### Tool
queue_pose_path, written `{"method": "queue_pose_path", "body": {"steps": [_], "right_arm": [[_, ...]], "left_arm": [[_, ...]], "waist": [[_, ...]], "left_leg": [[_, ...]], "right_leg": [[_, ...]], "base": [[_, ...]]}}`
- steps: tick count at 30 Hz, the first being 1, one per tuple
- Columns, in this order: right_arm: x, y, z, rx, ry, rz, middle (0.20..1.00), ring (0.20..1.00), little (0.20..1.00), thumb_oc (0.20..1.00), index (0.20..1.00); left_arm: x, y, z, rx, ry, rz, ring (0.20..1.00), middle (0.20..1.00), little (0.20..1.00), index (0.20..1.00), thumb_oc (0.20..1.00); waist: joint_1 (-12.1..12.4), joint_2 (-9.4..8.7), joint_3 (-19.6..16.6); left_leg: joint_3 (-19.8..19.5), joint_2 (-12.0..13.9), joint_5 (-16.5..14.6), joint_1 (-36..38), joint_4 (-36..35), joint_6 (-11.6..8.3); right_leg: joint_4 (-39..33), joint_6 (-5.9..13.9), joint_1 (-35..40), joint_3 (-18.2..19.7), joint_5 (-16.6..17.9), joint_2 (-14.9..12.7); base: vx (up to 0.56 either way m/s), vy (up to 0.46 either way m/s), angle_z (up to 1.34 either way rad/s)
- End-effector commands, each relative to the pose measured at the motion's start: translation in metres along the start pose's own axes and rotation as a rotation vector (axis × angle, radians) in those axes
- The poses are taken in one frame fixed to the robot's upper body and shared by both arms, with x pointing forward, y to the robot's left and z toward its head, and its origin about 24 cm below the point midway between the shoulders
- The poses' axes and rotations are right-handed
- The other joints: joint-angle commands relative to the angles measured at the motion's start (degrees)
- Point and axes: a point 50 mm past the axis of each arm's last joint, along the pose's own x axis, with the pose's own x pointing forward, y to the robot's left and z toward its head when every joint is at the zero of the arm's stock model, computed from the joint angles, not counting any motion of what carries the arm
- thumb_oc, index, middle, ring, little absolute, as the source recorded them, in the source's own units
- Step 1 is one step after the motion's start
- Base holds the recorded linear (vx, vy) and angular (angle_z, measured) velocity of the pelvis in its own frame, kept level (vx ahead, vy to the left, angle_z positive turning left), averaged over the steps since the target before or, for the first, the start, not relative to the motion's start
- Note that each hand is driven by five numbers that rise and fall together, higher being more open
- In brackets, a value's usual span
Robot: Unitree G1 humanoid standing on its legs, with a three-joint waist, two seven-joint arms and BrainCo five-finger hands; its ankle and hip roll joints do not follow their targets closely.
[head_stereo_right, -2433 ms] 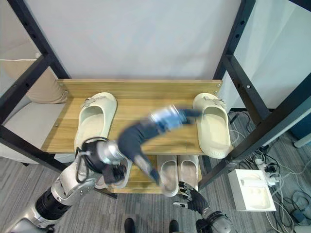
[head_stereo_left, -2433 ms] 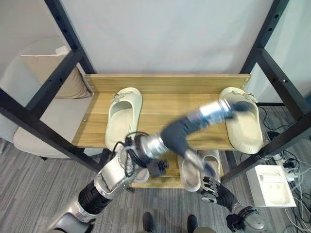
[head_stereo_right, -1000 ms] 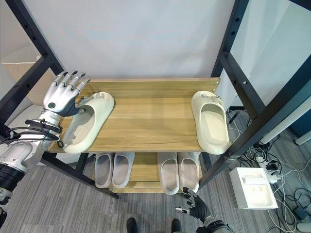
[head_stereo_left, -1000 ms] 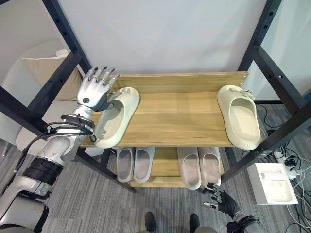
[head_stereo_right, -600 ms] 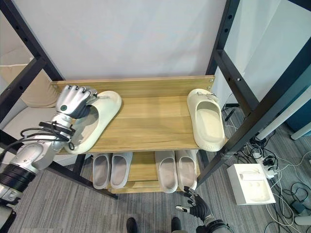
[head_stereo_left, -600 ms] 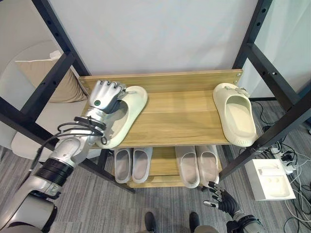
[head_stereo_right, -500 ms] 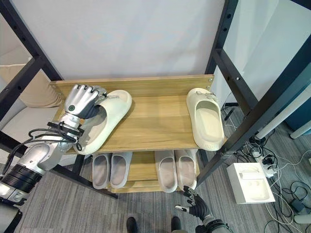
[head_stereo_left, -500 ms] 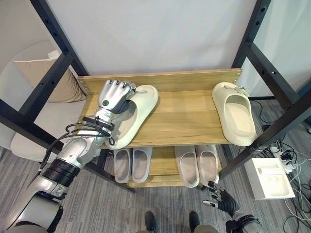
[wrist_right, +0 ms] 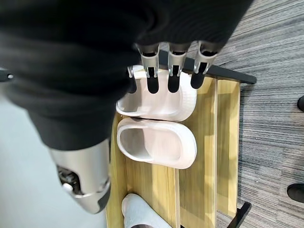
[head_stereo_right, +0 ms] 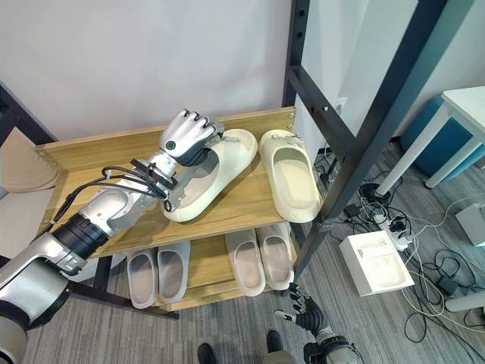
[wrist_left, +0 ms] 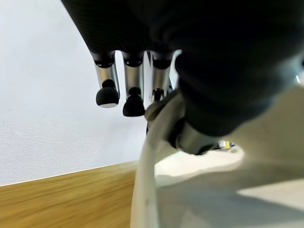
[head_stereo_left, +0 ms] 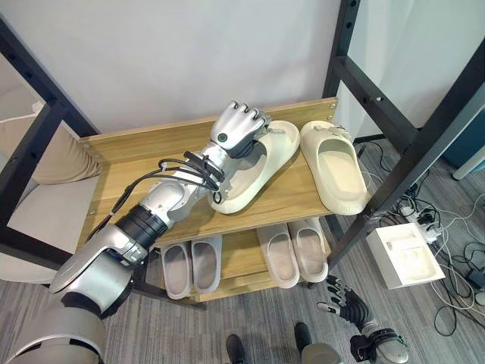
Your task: Arrange the slippers neatly on the shoe rack.
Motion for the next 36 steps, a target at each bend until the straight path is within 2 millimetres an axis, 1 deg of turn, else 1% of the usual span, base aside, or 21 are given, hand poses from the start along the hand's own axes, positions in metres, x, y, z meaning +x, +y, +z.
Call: {"method": "queue_pose_path", "body": {"steps": [1,2,4,9,14,15,18,19,21,22,23,24,26,27,28,29,30,33,34,35,36], "right_arm": [[0.000,-0.004,0.021,0.018,-0.113,-0.010,1.000,1.000,1.000,1.000,1.000],[0.000,-0.003,0.020,0.018,-0.111,-0.012,1.000,1.000,1.000,1.000,1.000],[0.000,-0.003,0.019,0.020,-0.107,-0.015,1.000,1.000,1.000,1.000,1.000],[0.002,-0.004,0.020,0.026,-0.106,-0.020,1.000,1.000,1.000,1.000,1.000],[0.005,0.001,0.021,0.029,-0.102,-0.010,1.000,1.000,1.000,1.000,1.000],[0.007,0.002,0.022,0.029,-0.104,-0.011,1.000,1.000,1.000,1.000,1.000],[0.009,0.004,0.023,0.024,-0.104,-0.004,1.000,1.000,1.000,1.000,1.000],[0.009,0.004,0.023,0.022,-0.104,-0.003,1.000,1.000,1.000,1.000,1.000],[0.012,0.007,0.025,0.019,-0.103,0.001,1.000,1.000,1.000,1.000,1.000],[0.012,0.007,0.025,0.018,-0.101,0.002,1.000,1.000,1.000,1.000,1.000],[0.014,0.011,0.025,0.028,-0.103,0.005,1.000,1.000,1.000,1.000,1.000],[0.015,0.012,0.025,0.030,-0.100,0.007,1.000,1.000,1.000,1.000,1.000],[0.017,0.016,0.025,0.029,-0.095,0.011,1.000,1.000,1.000,1.000,1.000],[0.017,0.016,0.025,0.027,-0.093,0.011,1.000,1.000,1.000,1.000,1.000],[0.018,0.016,0.025,0.030,-0.092,0.007,1.000,1.000,1.000,1.000,1.000],[0.019,0.016,0.028,0.027,-0.094,0.000,1.000,1.000,1.000,1.000,1.000],[0.019,0.016,0.027,0.027,-0.094,0.001,1.000,1.000,1.000,1.000,1.000],[0.022,0.014,0.031,0.021,-0.095,-0.002,1.000,1.000,1.000,1.000,1.000],[0.022,0.013,0.032,0.020,-0.096,-0.003,1.000,1.000,1.000,1.000,1.000],[0.025,0.012,0.035,0.014,-0.095,0.000,1.000,1.000,1.000,1.000,1.000],[0.029,0.011,0.040,0.004,-0.098,0.006,1.000,1.000,1.000,1.000,1.000]], "left_arm": [[0.029,0.033,-0.026,0.032,0.097,0.111,0.200,0.200,0.200,0.200,0.200],[0.030,0.033,-0.026,0.030,0.100,0.113,0.200,0.200,0.200,0.200,0.200],[0.032,0.032,-0.025,0.025,0.103,0.092,1.000,1.000,1.000,1.000,1.000],[0.031,0.025,-0.032,-0.023,0.151,0.000,1.000,1.000,1.000,1.000,1.000],[0.022,0.025,-0.031,-0.105,0.160,-0.007,1.000,1.000,1.000,1.000,1.000],[0.017,0.027,-0.030,-0.136,0.157,0.009,1.000,1.000,1.000,1.000,1.000],[0.005,0.031,-0.031,-0.201,0.169,0.041,1.000,1.000,1.000,1.000,1.000],[0.004,0.031,-0.031,-0.201,0.171,0.040,1.000,1.000,1.000,1.000,1.000],[-0.010,0.033,-0.029,-0.313,0.179,0.076,1.000,1.000,1.000,1.000,1.000],[-0.011,0.033,-0.030,-0.315,0.181,0.075,1.000,1.000,1.000,1.000,1.000],[-0.027,0.029,-0.025,-0.520,0.210,0.120,1.000,1.000,1.000,1.000,1.000],[-0.036,0.026,-0.022,-0.631,0.232,0.136,1.000,1.000,1.000,1.000,1.000],[-0.054,0.019,-0.016,-0.906,0.287,0.195,1.000,1.000,1.000,1.000,1.000],[-0.054,0.019,-0.016,-0.908,0.289,0.195,1.000,1.000,1.000,1.000,1.000],[-0.061,0.016,-0.013,-1.032,0.308,0.217,1.000,1.000,1.000,1.000,1.000],[-0.081,0.006,-0.004,-1.326,0.346,0.223,1.000,1.000,1.000,1.000,1.000],[-0.081,0.006,-0.004,-1.327,0.346,0.222,1.000,1.000,1.000,1.000,1.000],[-0.098,-0.006,0.008,-1.524,0.377,0.157,1.000,1.000,1.000,1.000,1.000],[-0.102,-0.008,0.012,-1.557,0.378,0.125,1.000,1.000,1.000,1.000,1.000],[-0.106,-0.016,0.018,-1.610,0.394,0.062,1.000,1.000,1.000,1.000,1.000],[-0.106,-0.026,0.024,-1.677,0.419,0.008,1.000,1.000,1.000,1.000,1.000]], "waist": [[1.22,-1.08,-1.29],[1.15,-1.07,-1.30],[1.05,-0.93,-1.35],[1.48,-0.88,-1.41],[2.81,-1.19,-1.45],[3.59,-1.39,-1.40],[4.65,-1.61,-1.34],[4.55,-1.58,-1.36],[5.67,-1.90,-1.32],[5.57,-1.85,-1.36],[6.56,-2.08,-1.28],[6.80,-2.08,-1.31],[7.53,-2.02,-1.39],[7.44,-1.95,-1.46],[7.79,-1.92,-1.44],[8.51,-1.75,-1.38],[8.48,-1.74,-1.43],[9.01,-1.66,-1.40],[9.11,-1.68,-1.39],[9.24,-1.68,-1.43],[9.28,-1.72,-1.48]], "left_leg": [[-1.03,1.06,-7.95,5.55,-0.26,-2.51],[-1.05,1.10,-7.96,5.62,-0.26,-2.53],[-1.03,1.16,-7.96,5.70,-0.26,-2.55],[-1.51,1.21,-7.79,5.94,-0.26,-2.58],[-2.57,1.12,-7.56,5.72,-0.26,-2.51],[-2.98,1.12,-7.48,5.58,-0.26,-2.49],[-3.82,0.97,-7.28,5.35,-0.26,-2.45],[-3.84,0.97,-7.28,5.35,-0.26,-2.45],[-4.44,0.86,-7.07,5.15,-0.26,-2.41],[-4.45,0.86,-7.07,5.17,-0.26,-2.41],[-4.93,0.78,-6.85,5.05,-0.26,-2.36],[-5.09,0.72,-6.78,4.99,-0.26,-2.34],[-5.39,0.61,-6.56,4.90,-0.26,-2.26],[-5.39,0.63,-6.58,4.91,-0.26,-2.27],[-5.52,0.56,-6.47,4.82,-0.26,-2.21],[-5.86,0.49,-6.27,4.58,-0.26,-2.10],[-5.87,0.49,-6.28,4.57,-0.26,-2.10],[-6.17,0.41,-6.16,4.30,-0.26,-1.97],[-6.23,0.37,-6.12,4.26,-0.26,-1.93],[-6.30,0.36,-6.08,4.25,-0.26,-1.89],[-6.36,0.36,-6.05,4.17,-0.26,-1.87]], "right_leg": [[0.04,3.73,-0.13,-2.01,-3.35,-0.44],[0.04,3.70,-0.09,-1.99,-3.41,-0.39],[0.04,3.61,0.01,-2.00,-3.46,-0.32],[0.04,3.29,0.41,-2.50,-3.66,-0.10],[0.04,2.98,0.97,-3.52,-4.05,-0.01],[0.04,2.88,1.08,-3.78,-4.14,-0.04],[0.04,2.70,1.31,-4.47,-4.29,-0.04],[0.04,2.70,1.32,-4.49,-4.30,-0.04],[0.04,2.54,1.57,-5.04,-4.36,-0.05],[0.04,2.55,1.58,-5.05,-4.37,-0.06],[0.04,2.38,1.74,-5.36,-4.42,-0.11],[0.04,2.33,1.80,-5.50,-4.45,-0.12],[0.04,2.21,1.90,-5.76,-4.41,-0.16],[0.04,2.21,1.91,-5.76,-4.42,-0.15],[0.04,2.15,1.93,-5.88,-4.36,-0.14],[0.04,2.08,1.94,-6.10,-4.31,-0.15],[0.04,2.08,1.93,-6.11,-4.31,-0.14],[0.04,2.07,1.84,-6.26,-4.25,-0.16],[0.04,2.08,1.83,-6.25,-4.21,-0.17],[0.04,2.09,1.79,-6.33,-4.18,-0.19],[0.04,2.06,1.72,-6.35,-4.12,-0.20]], "base": [[0.00,0.000,0.00],[0.00,0.000,0.00],[0.00,0.000,0.00],[0.00,0.000,0.00],[-0.01,-0.005,0.03],[-0.01,-0.013,0.23],[-0.01,-0.005,0.17],[-0.01,-0.002,0.17],[0.00,-0.007,0.18],[0.00,-0.010,0.10],[-0.01,-0.004,0.11],[-0.01,-0.004,0.14],[0.00,0.003,0.12],[0.00,0.004,0.19],[-0.01,0.015,0.27],[-0.01,0.015,0.14],[-0.01,0.015,0.04],[0.00,0.004,0.10],[0.00,0.000,0.00],[0.00,0.006,-0.04],[0.00,0.000,0.00]]}}
